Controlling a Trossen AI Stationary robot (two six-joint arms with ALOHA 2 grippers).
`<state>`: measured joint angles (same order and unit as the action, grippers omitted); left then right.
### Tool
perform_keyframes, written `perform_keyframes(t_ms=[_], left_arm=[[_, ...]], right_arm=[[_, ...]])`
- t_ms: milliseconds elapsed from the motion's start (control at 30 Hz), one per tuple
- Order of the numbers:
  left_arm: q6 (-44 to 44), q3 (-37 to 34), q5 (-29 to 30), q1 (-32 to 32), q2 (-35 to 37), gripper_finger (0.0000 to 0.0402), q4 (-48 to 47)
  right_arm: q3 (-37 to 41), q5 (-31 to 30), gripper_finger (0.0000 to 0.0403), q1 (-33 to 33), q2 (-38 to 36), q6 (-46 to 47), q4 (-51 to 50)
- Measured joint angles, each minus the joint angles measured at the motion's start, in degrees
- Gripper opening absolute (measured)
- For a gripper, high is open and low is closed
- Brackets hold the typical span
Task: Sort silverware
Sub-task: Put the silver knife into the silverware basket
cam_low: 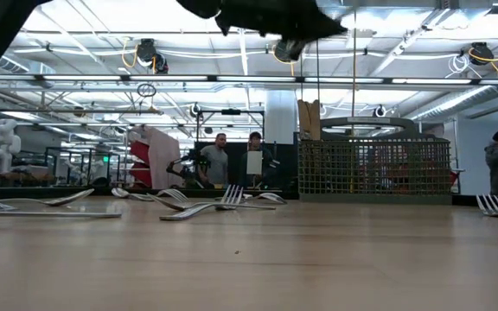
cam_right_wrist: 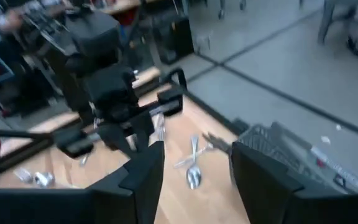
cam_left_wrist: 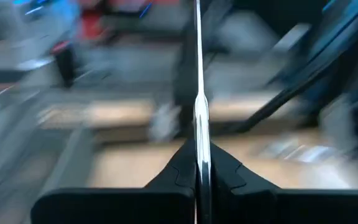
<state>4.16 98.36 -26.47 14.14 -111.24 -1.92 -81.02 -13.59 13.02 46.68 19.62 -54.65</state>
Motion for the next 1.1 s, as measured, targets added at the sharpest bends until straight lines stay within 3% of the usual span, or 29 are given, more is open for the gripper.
perform_keyframes(t_ms=[100, 200, 267, 367, 433, 500, 600, 733, 900, 1033, 1100], left_arm=[[-13.22, -1.28, -8.52, 2.17, -0.03, 0.0013, 13.52], [-27.0, -2.43, -10.19, 3.88, -0.37, 0.0013, 24.75], [-32.81, -2.48, -9.62, 4.19, -1.09, 0.0013, 29.79], [-41.19, -2.46, -9.55, 3.15, -2.29, 0.0013, 36.93], [-45.76, -2.46, -11.06, 2.18, -3.57, 0.0013, 41.76], [-49.72, -2.48, -12.86, 0.92, -5.26, 0.0013, 47.21], [-55.95, -2.48, -15.61, -1.23, -7.61, 0.0013, 54.61], [-59.69, -2.46, -15.97, -3.56, -9.76, 0.0013, 57.8], [-60.82, -2.48, -16.95, -4.17, -10.59, 0.0013, 58.69], [-61.14, -2.46, -17.99, -4.75, -10.51, 0.0013, 60.13], [-61.03, -2.46, -18.42, -5.06, -10.51, 0.0013, 59.98]], right_arm=[[4.66, 0.19, 0.0174, -0.04, -4.41, -1.23, 8.19], [11.72, 0.12, 0.0149, -0.05, -8.44, -1.23, 19.2], [17.71, 0.72, 0.0105, -0.02, -10.1, -1.53, 29.27], [26.75, 12.65, 0.0022, -0.03, -10.72, -6.74, 47.98], [31.16, 22.52, 0.0012, -0.03, -10.51, -9.58, 59.41], [33.56, 27.87, 0.0005, 0.04, -9.87, -10.2, 66.56], [34.83, 33.24, 0.0002, 0.14, -8.78, -10.65, 68.75], [35.03, 42.22, 0.0001, 0.04, -6.85, -9.35, 72.1], [34.81, 44.69, 0.0, 0.07, -5.24, -9.86, 75.93], [34.83, 33.8, 0.0, 0.15, -3.16, -10.01, 75.39], [34.83, 31.7, 0.0, 0.14, -1.68, -10.04, 76.2]])
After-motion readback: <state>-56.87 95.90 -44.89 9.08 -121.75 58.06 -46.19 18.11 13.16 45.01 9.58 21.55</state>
